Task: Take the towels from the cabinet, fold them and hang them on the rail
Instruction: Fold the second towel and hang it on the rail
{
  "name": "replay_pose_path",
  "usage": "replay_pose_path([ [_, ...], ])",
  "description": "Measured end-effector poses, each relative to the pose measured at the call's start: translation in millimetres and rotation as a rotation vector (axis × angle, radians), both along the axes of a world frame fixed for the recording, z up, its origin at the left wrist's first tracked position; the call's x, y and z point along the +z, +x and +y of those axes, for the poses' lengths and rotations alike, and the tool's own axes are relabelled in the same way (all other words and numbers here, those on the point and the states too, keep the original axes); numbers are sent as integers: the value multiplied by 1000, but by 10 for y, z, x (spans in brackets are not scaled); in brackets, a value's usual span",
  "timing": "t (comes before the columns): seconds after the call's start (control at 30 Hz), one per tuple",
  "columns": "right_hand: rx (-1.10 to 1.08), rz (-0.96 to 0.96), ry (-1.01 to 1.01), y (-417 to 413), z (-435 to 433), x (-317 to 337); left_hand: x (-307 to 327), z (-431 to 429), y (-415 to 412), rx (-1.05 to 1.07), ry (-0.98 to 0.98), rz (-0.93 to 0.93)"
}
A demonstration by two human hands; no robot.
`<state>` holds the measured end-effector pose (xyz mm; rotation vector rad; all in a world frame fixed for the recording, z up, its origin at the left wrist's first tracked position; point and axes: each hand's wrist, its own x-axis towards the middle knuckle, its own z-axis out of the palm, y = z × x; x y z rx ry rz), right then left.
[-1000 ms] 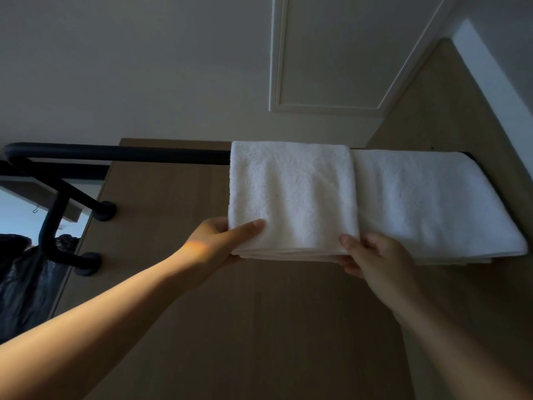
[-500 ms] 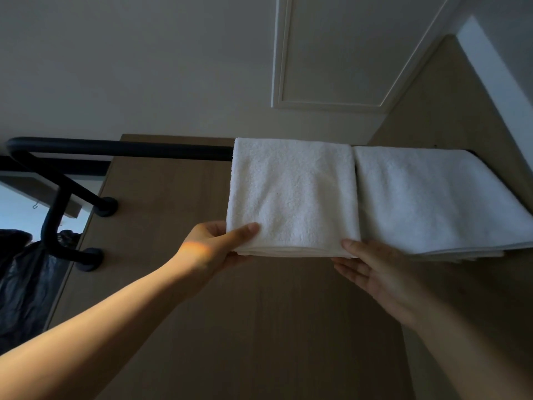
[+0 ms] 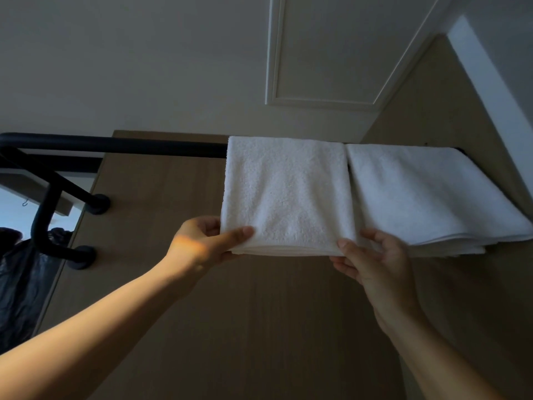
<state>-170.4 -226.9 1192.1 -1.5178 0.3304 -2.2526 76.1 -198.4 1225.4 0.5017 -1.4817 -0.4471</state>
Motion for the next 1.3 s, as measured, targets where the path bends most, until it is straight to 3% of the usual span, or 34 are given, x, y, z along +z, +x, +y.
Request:
replay_pose_path([
  [0.17,-269,162,-71,42,72,-30,29,-24,36,134,-12,-45],
  [0.3,-520,313,57,11,221,20,151,12,98,76,87,-144],
  [0.43,-1134,501,-31,-174,569,132,293,81,132,28,73,-130],
  [0.5,-1249,546,-142,-190,711,241,361,109,116,48,61,-100],
  [0.77,-1212,763,-298,52,555,1152,653,124,17,132,61,-46],
  [0.97,-1301,968,-240,408,439,1609,641,79,-65,238,-4,-42],
  [1.3,-1457,949,-277,163,209,1619,630,19,-128,243,-28,-58],
])
